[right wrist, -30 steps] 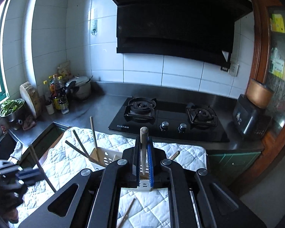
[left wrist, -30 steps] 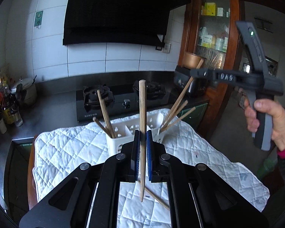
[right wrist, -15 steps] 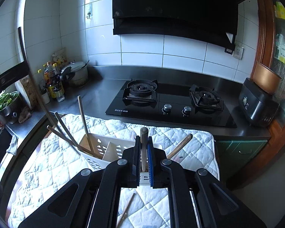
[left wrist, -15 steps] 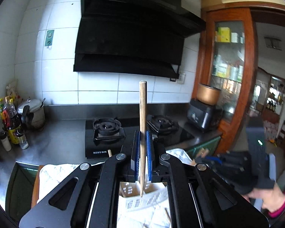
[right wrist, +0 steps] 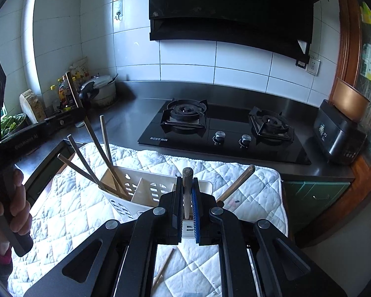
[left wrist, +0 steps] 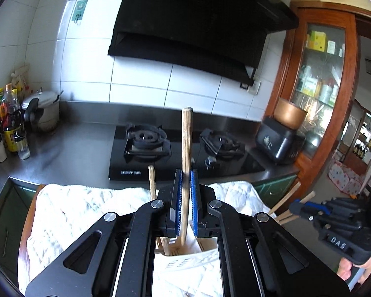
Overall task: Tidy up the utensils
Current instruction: 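Lower the chopstick into the caddy and open the right gripper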
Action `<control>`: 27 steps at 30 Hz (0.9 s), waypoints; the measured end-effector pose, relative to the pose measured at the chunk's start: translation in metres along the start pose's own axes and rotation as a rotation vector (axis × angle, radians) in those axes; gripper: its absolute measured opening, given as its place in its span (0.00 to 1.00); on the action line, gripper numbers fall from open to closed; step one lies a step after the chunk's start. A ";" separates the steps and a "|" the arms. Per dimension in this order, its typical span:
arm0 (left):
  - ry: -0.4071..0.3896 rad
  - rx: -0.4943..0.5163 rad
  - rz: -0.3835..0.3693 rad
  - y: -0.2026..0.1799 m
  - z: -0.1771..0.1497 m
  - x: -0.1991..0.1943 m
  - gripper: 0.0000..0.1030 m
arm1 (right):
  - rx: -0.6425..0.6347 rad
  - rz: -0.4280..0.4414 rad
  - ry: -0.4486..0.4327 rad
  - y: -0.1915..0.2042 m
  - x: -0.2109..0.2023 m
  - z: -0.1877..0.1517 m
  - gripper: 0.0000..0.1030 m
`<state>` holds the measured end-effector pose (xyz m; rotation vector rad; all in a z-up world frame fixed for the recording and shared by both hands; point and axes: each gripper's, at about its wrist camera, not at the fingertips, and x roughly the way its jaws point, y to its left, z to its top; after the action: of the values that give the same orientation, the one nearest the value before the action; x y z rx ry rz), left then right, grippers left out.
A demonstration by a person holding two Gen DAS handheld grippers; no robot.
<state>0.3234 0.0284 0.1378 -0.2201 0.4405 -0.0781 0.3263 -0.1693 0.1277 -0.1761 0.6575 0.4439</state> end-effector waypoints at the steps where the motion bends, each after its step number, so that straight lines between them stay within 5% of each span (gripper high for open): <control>1: 0.007 0.006 0.003 0.001 -0.002 0.002 0.05 | -0.001 -0.001 0.001 0.000 0.001 0.000 0.07; 11: 0.064 0.039 0.011 -0.003 -0.018 0.014 0.05 | 0.012 -0.003 -0.011 -0.001 -0.003 -0.002 0.08; 17: 0.083 0.027 0.005 -0.002 -0.022 0.012 0.08 | 0.013 -0.003 -0.053 0.000 -0.020 -0.003 0.25; 27: 0.043 0.043 -0.002 -0.012 -0.025 -0.026 0.09 | 0.005 0.030 -0.116 0.012 -0.068 -0.044 0.30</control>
<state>0.2890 0.0148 0.1296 -0.1763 0.4810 -0.0941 0.2486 -0.1955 0.1357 -0.1349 0.5478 0.4772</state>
